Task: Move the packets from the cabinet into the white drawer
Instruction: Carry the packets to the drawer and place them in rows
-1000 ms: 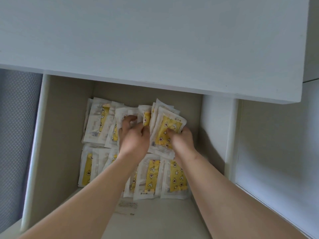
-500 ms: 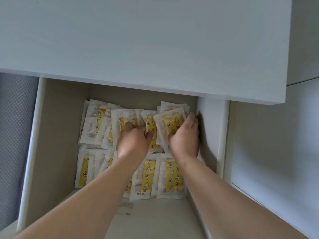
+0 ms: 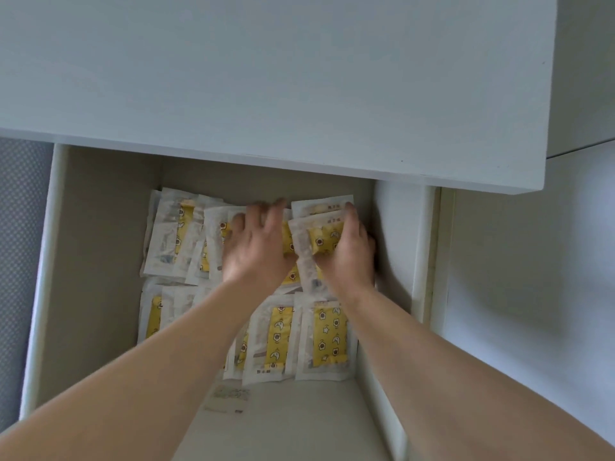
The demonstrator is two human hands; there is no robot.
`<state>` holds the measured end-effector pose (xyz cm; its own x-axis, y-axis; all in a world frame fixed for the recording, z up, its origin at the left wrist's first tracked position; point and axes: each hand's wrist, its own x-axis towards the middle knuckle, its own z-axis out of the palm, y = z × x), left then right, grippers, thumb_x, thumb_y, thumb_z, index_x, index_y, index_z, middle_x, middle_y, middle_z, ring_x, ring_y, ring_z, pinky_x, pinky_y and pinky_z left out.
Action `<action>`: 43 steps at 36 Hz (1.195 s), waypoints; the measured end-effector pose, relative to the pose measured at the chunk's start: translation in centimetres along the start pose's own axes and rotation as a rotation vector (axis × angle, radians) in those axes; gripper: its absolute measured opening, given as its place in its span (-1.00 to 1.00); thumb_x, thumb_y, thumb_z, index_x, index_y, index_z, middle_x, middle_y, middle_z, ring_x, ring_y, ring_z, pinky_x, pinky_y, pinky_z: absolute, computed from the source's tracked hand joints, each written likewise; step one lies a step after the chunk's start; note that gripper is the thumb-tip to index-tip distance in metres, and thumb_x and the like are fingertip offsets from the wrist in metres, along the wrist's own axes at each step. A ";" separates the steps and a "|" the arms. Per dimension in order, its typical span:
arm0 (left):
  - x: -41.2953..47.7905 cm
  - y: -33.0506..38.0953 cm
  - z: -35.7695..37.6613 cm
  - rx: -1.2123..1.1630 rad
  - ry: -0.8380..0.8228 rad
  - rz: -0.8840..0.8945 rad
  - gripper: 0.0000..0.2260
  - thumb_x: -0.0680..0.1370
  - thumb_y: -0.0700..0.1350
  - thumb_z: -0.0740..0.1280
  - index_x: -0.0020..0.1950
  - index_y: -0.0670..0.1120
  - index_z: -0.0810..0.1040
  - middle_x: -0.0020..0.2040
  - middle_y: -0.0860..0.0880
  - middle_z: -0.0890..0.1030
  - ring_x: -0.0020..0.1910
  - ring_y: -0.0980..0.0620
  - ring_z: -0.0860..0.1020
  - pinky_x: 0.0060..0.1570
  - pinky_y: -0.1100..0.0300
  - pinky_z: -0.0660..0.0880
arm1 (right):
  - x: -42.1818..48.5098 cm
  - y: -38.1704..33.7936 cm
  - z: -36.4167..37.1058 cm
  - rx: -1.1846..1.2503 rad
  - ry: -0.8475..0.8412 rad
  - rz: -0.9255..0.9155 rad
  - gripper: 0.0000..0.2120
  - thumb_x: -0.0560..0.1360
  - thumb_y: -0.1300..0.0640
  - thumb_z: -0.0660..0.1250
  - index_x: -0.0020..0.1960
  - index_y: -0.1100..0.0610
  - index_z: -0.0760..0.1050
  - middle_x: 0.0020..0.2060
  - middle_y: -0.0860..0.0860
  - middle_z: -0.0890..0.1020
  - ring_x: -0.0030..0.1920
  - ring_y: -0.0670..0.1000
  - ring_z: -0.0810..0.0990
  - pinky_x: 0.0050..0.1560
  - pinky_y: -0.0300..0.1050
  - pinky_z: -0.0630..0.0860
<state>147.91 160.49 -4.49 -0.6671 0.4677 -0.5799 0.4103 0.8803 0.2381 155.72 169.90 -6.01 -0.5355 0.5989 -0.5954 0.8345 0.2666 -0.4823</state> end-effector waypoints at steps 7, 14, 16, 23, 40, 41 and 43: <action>2.7 0.0 -0.6 0.104 -0.157 0.182 -0.22 0.46 0.01 0.39 0.52 0.14 -0.02 0.52 0.11 0.05 0.43 -0.09 0.09 0.34 0.04 0.15 | 0.3 0.5 0.7 0.276 0.044 0.069 -0.34 0.37 0.38 0.40 0.39 0.08 0.27 0.15 0.02 0.53 0.14 0.02 0.52 0.03 -0.15 0.52; 3.7 -0.4 -1.9 0.114 -0.168 0.180 -0.26 0.46 0.02 0.41 0.52 0.10 0.08 0.48 0.04 0.18 0.43 -0.09 0.12 0.34 0.07 0.15 | 0.4 0.3 0.9 0.574 -0.141 0.196 -0.49 0.39 0.41 0.41 0.26 0.12 0.38 0.03 0.00 0.58 0.06 0.01 0.59 -0.01 -0.12 0.58; 3.7 -0.4 -2.0 0.123 -0.169 0.197 -0.33 0.45 0.02 0.41 0.48 0.12 0.18 0.44 0.03 0.23 0.40 -0.09 0.15 0.31 0.08 0.18 | 0.4 0.3 0.5 0.517 -0.162 0.189 -0.55 0.43 0.39 0.38 0.25 0.12 0.39 -0.02 -0.03 0.54 0.03 0.00 0.57 -0.13 -0.26 0.52; 3.5 0.1 -0.9 0.066 -0.114 0.224 -0.56 0.47 -0.02 0.38 0.33 0.09 0.39 0.33 0.01 0.31 0.35 -0.07 0.20 0.27 0.12 0.18 | -0.3 -0.4 -1.0 -0.188 -0.014 0.015 -0.45 0.54 0.26 0.24 0.47 0.11 0.13 0.45 0.14 0.14 0.39 0.13 0.29 0.25 -0.14 0.37; 2.7 -3.9 -2.2 0.256 -0.223 0.219 -0.18 0.39 0.08 0.45 0.51 0.15 0.04 0.51 0.11 0.07 0.49 -0.02 -0.02 0.45 -0.10 -0.01 | 0.6 -0.9 -0.6 -0.534 -0.269 -0.241 -0.09 0.43 -0.01 0.41 0.54 -0.08 -0.15 0.53 -0.06 -0.13 0.52 0.16 -0.13 0.46 0.11 -0.05; 2.7 -4.0 -2.2 0.265 -0.218 0.229 -0.18 0.38 0.09 0.45 0.51 0.16 0.04 0.50 0.11 0.09 0.49 -0.02 0.00 0.44 -0.08 0.00 | 0.7 -1.0 -0.5 -0.541 -0.282 -0.258 -0.07 0.41 -0.05 0.43 0.53 -0.09 -0.15 0.53 -0.07 -0.10 0.52 0.15 -0.14 0.46 0.12 -0.05; 2.8 -3.9 -2.2 0.268 -0.196 0.243 -0.20 0.37 0.11 0.46 0.50 0.18 0.08 0.47 0.10 0.14 0.46 -0.04 0.06 0.41 -0.03 0.02 | 0.9 -1.1 -0.4 -0.546 -0.277 -0.273 -0.08 0.40 -0.08 0.43 0.53 -0.10 -0.12 0.52 -0.07 -0.02 0.51 0.15 -0.13 0.45 0.10 -0.04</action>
<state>143.11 158.58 -5.35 -0.4099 0.6128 -0.6756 0.7059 0.6822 0.1905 154.40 170.49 -5.80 -0.6897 0.2587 -0.6763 0.5709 0.7688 -0.2880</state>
